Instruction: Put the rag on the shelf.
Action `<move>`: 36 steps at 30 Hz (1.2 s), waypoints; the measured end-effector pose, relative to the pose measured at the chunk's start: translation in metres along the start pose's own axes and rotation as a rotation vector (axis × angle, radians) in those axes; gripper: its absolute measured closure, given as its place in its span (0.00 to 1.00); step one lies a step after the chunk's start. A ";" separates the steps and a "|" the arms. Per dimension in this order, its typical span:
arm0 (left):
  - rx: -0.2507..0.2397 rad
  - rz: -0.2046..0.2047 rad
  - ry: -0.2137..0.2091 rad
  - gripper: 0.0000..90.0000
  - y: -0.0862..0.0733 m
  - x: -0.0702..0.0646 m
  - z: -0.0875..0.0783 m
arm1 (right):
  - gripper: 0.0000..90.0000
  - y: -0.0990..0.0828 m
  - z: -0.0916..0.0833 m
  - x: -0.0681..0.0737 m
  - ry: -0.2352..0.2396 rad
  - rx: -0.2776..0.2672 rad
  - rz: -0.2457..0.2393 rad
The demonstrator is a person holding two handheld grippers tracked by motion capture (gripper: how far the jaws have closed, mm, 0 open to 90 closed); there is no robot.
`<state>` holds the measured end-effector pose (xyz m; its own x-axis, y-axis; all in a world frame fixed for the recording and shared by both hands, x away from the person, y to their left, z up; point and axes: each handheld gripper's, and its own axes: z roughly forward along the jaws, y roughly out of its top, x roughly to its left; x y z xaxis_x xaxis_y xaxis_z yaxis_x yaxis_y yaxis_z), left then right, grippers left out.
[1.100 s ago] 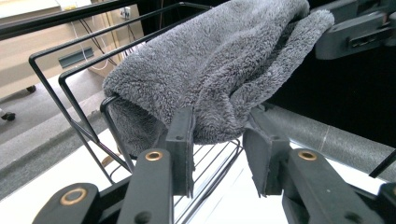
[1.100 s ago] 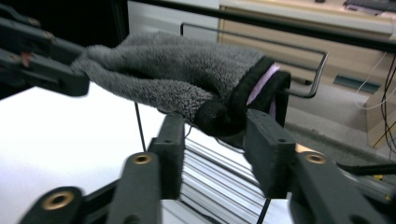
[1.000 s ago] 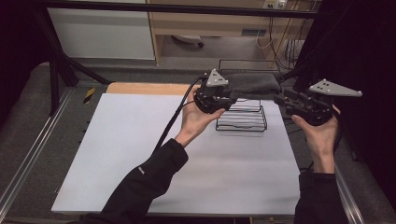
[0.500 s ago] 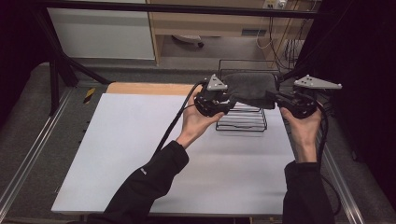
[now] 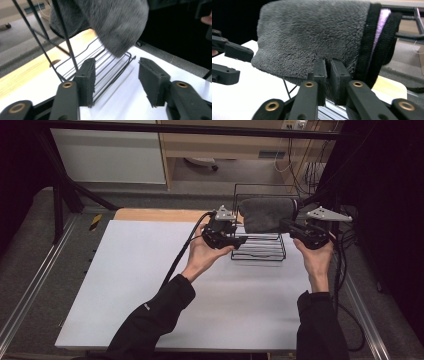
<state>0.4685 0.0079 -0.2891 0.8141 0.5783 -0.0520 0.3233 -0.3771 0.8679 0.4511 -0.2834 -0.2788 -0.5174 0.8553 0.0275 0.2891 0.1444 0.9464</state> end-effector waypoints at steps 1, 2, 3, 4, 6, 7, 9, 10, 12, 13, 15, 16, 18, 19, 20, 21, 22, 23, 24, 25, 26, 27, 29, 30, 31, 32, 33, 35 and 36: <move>0.009 -0.007 -0.007 0.48 -0.002 0.001 -0.001 | 0.86 0.000 -0.003 0.001 0.002 -0.008 -0.004; 0.019 -0.012 -0.012 0.46 -0.005 0.002 -0.003 | 0.82 0.001 -0.005 0.003 0.000 -0.015 -0.007; 0.029 -0.011 -0.009 0.44 -0.007 0.004 -0.004 | 0.78 0.002 -0.008 0.004 -0.001 -0.023 -0.012; 0.038 -0.012 -0.004 0.42 -0.010 0.005 -0.006 | 0.73 0.003 -0.011 0.006 0.001 -0.030 -0.010; 0.049 -0.020 -0.010 0.38 -0.016 0.008 -0.010 | 0.67 0.005 -0.014 0.009 0.009 -0.034 -0.010; 0.052 -0.023 -0.010 0.35 -0.019 0.009 -0.013 | 0.63 0.007 -0.016 0.011 0.010 -0.034 -0.018; 0.063 -0.028 0.000 0.32 -0.026 0.012 -0.018 | 0.52 0.010 -0.019 0.016 0.009 -0.035 -0.024; 0.067 -0.031 0.004 0.30 -0.029 0.014 -0.021 | 0.48 0.012 -0.020 0.018 0.012 -0.034 -0.016; 0.076 -0.027 0.011 0.26 -0.036 0.017 -0.029 | 0.42 0.016 -0.022 0.023 0.021 -0.030 -0.014; 0.078 -0.027 0.014 0.25 -0.041 0.019 -0.033 | 0.39 0.018 -0.023 0.025 0.028 -0.028 -0.016; 0.079 -0.035 0.018 0.22 -0.050 0.022 -0.041 | 0.31 0.020 -0.024 0.031 0.033 -0.022 -0.012; 0.078 -0.038 0.024 0.21 -0.055 0.024 -0.046 | 0.29 0.021 -0.025 0.034 0.035 -0.020 -0.013; 0.085 -0.041 0.039 0.17 -0.066 0.028 -0.056 | 0.22 0.021 -0.026 0.039 0.047 -0.011 -0.011; 0.089 -0.040 0.052 0.15 -0.072 0.030 -0.061 | 0.19 0.020 -0.025 0.041 0.051 -0.010 -0.010; 0.090 -0.042 0.064 0.14 -0.078 0.032 -0.067 | 0.16 0.018 -0.025 0.044 0.050 -0.006 -0.010; 0.091 -0.047 0.075 0.13 -0.084 0.034 -0.072 | 0.14 0.016 -0.025 0.047 0.053 0.002 -0.016; 0.091 -0.051 0.087 0.11 -0.091 0.037 -0.077 | 0.12 0.014 -0.025 0.050 0.056 0.009 -0.015; 0.094 -0.057 0.097 0.10 -0.098 0.039 -0.083 | 0.11 0.010 -0.025 0.053 0.062 0.012 -0.017; 0.094 -0.062 0.108 0.09 -0.105 0.040 -0.088 | 0.09 0.007 -0.025 0.056 0.066 0.016 -0.018; 0.096 -0.068 0.115 0.09 -0.113 0.043 -0.093 | 0.08 0.003 -0.024 0.059 0.073 0.020 -0.016; 0.097 -0.075 0.123 0.09 -0.120 0.044 -0.098 | 0.06 -0.001 -0.024 0.061 0.077 0.027 -0.010; 0.098 -0.080 0.129 0.09 -0.128 0.046 -0.103 | 0.05 -0.005 -0.023 0.064 0.079 0.035 -0.008; 0.096 -0.090 0.140 0.09 -0.143 0.050 -0.114 | 0.03 -0.014 -0.022 0.069 0.082 0.056 -0.003; 0.091 -0.105 0.143 0.09 -0.151 0.052 -0.118 | 0.02 -0.019 -0.021 0.071 0.087 0.066 -0.002; 0.090 -0.118 0.143 0.09 -0.159 0.053 -0.123 | 0.02 -0.025 -0.021 0.072 0.092 0.074 0.003; 0.086 -0.125 0.143 0.09 -0.167 0.055 -0.128 | 0.01 -0.030 -0.020 0.074 0.097 0.080 0.013; 0.080 -0.132 0.147 0.10 -0.174 0.056 -0.132 | 0.01 -0.036 -0.019 0.075 0.107 0.085 0.022; 0.081 -0.141 0.155 0.10 -0.188 0.058 -0.139 | 0.01 -0.049 -0.017 0.078 0.126 0.098 0.039; 0.081 -0.147 0.159 0.10 -0.195 0.059 -0.142 | 0.01 -0.056 -0.016 0.079 0.134 0.103 0.046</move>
<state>0.3851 0.2181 -0.3914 0.6712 0.7357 -0.0903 0.4755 -0.3339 0.8139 0.3808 -0.2319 -0.3240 -0.6022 0.7894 0.1192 0.3925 0.1627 0.9053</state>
